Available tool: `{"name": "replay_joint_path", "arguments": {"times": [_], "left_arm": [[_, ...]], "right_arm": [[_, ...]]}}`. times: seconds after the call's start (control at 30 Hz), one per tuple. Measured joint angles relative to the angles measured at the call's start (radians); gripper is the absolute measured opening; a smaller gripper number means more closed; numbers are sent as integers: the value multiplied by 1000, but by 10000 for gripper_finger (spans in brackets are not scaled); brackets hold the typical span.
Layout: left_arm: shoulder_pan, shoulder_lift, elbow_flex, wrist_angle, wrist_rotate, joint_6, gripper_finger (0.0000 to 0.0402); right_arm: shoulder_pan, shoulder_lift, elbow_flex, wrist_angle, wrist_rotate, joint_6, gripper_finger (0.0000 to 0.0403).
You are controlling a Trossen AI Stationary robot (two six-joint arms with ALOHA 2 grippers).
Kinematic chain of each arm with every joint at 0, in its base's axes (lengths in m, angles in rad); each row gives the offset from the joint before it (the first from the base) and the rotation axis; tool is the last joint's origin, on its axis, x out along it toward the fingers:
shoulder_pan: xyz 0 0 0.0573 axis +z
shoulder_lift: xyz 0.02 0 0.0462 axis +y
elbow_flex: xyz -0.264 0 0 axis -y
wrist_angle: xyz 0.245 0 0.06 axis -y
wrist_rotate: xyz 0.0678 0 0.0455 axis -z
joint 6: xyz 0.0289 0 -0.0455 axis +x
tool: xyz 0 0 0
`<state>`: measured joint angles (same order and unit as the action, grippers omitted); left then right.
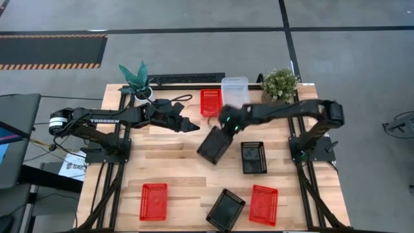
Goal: Stack baskets by color
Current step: Stack the left black bin on the right black bin
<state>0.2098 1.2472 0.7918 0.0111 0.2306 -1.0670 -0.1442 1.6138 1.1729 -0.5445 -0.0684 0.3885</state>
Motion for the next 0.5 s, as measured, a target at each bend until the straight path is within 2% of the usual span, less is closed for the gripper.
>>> {"name": "replay_joint_path", "arguments": {"times": [0.17,0.3,0.5], "left_arm": [[-9,0,0,1,1,-3,209],[-15,0,0,1,-1,-4,209],[-15,0,0,1,-17,-6,209]], "right_arm": [[-113,-163,13,-216,-95,-161,3],[-188,-277,13,-456,-112,-334,2],[-247,-351,7,-670,-173,-561,1]]}}
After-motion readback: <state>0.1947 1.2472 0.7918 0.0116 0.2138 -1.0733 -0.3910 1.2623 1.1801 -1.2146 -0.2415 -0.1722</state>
